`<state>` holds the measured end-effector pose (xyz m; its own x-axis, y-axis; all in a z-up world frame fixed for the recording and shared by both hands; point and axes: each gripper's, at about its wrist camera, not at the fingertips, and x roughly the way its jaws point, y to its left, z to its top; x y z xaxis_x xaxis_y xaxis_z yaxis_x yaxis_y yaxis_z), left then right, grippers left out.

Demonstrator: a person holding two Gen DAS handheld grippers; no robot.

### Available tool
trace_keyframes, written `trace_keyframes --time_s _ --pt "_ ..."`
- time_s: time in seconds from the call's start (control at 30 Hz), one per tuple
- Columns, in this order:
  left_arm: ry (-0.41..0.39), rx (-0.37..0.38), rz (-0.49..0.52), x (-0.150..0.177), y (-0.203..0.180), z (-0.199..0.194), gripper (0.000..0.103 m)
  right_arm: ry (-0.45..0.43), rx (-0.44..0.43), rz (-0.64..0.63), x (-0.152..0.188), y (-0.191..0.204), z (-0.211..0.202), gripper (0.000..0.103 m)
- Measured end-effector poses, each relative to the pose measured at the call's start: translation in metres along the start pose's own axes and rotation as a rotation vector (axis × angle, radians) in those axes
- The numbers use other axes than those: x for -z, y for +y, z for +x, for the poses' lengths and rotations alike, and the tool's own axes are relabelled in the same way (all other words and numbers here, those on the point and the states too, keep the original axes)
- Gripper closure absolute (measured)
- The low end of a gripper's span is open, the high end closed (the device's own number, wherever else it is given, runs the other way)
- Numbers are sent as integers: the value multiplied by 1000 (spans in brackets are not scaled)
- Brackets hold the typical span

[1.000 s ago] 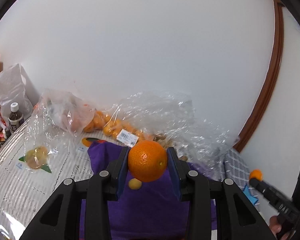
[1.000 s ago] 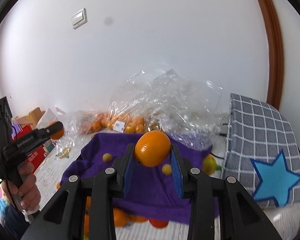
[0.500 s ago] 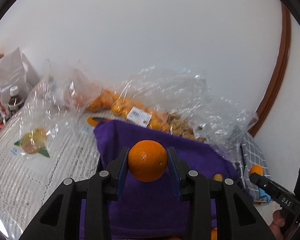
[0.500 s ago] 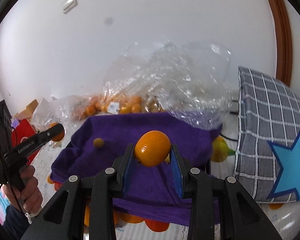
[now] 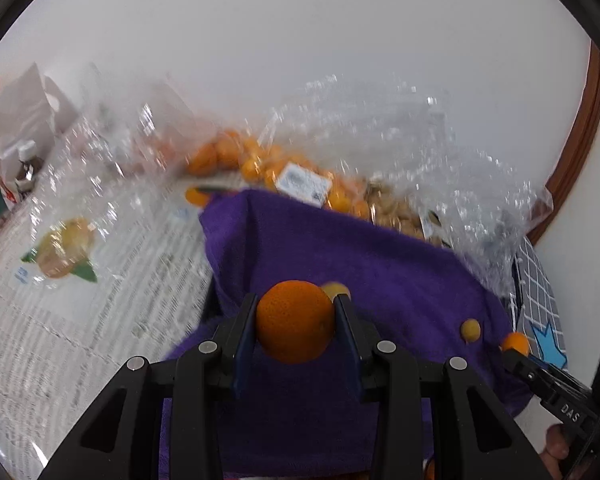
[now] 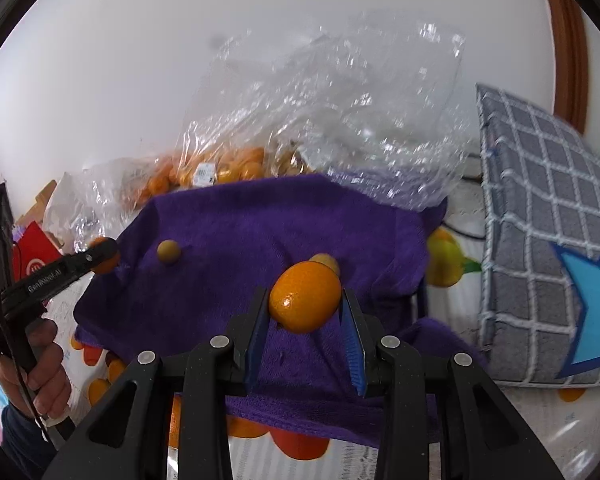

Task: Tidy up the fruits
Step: 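Lift the orange onto the purple towel and open the left gripper while the right gripper does likewise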

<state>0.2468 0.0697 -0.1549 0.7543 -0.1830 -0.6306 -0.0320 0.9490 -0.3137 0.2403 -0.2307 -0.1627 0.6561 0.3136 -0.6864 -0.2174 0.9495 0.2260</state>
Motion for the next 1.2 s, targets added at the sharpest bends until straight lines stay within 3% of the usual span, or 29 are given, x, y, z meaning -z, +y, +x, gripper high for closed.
trace_keyframes --time_s 0.1,0.23,0.4,1.0,1.2 --pt "31 -3 23 2 -4 6 67 32 -22 37 2 -3 9 68" --pt "57 -12 55 6 -7 11 67 37 40 -20 4 6 13 68" --pt "81 -26 83 10 -8 19 67 57 41 -30 6 9 19 68" --pt "68 -76 138 13 -10 24 67 89 94 -77 12 16 30 67" --pt "61 -66 133 12 -10 22 67 36 116 -83 9 18 18 48"
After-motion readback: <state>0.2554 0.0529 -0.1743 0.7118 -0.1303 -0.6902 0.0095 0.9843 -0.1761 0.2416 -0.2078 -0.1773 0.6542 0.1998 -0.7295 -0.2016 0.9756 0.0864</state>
